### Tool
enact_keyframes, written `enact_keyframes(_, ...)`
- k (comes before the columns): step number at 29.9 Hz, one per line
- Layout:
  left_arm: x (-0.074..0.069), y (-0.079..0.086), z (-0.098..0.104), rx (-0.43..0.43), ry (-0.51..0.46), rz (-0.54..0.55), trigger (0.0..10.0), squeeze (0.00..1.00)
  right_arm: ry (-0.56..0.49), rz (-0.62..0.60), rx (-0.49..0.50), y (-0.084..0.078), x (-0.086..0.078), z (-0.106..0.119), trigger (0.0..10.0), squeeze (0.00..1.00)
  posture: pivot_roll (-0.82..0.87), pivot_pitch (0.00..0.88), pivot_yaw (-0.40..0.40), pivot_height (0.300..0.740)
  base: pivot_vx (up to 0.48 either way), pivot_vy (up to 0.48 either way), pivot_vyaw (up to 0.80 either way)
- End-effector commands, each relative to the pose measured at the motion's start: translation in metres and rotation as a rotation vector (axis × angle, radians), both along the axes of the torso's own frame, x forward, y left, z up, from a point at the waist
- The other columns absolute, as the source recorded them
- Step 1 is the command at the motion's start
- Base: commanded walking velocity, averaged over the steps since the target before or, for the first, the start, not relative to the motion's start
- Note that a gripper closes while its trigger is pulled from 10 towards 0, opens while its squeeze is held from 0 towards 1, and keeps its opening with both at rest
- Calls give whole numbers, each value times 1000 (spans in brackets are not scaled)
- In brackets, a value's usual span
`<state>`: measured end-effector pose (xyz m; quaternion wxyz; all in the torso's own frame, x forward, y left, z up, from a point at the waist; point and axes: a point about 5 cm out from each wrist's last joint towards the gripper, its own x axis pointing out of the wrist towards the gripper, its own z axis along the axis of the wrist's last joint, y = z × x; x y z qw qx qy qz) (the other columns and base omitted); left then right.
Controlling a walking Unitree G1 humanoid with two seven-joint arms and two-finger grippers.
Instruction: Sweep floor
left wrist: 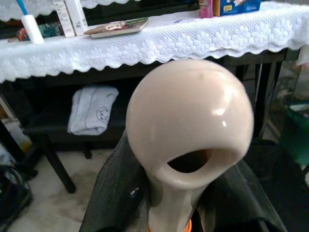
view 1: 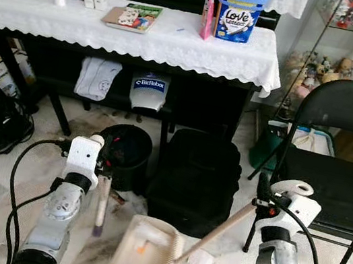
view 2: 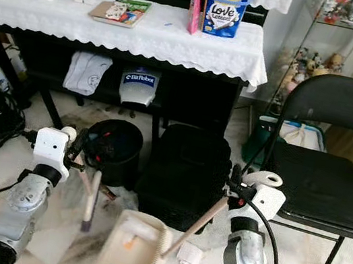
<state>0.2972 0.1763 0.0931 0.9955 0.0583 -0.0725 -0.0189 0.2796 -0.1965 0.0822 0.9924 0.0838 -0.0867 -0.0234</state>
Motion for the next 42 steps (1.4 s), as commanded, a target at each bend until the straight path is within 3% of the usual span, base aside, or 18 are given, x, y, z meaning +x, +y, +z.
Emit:
enact_keyframes(1,-1,3,12,5,-72,9,10000,0,-92,6,-13,5,3,21,10000,0,-49,0,21,740,0,0,0)
enact_keyframes(5,-4,8,10,15,-67,20,10000,0,-125,24,-22,14,2,32,10000,0,-59,0,20,740,0,0,0)
enact_keyframes(16,5,15,18,14,-85,46,10000,0,-122,14,-35,22,8,36,10000,0,-42,0,38,740,0,0,39)
enact_keyframes(25,-2,24,19,32,-84,55,10000,0,-107,40,-12,37,8,33,10000,0,-1,0,51,740,0,0,548)
enact_keyframes(42,-10,22,17,23,-80,55,10000,0,-128,36,1,36,8,42,10000,0,6,0,36,740,0,0,743)
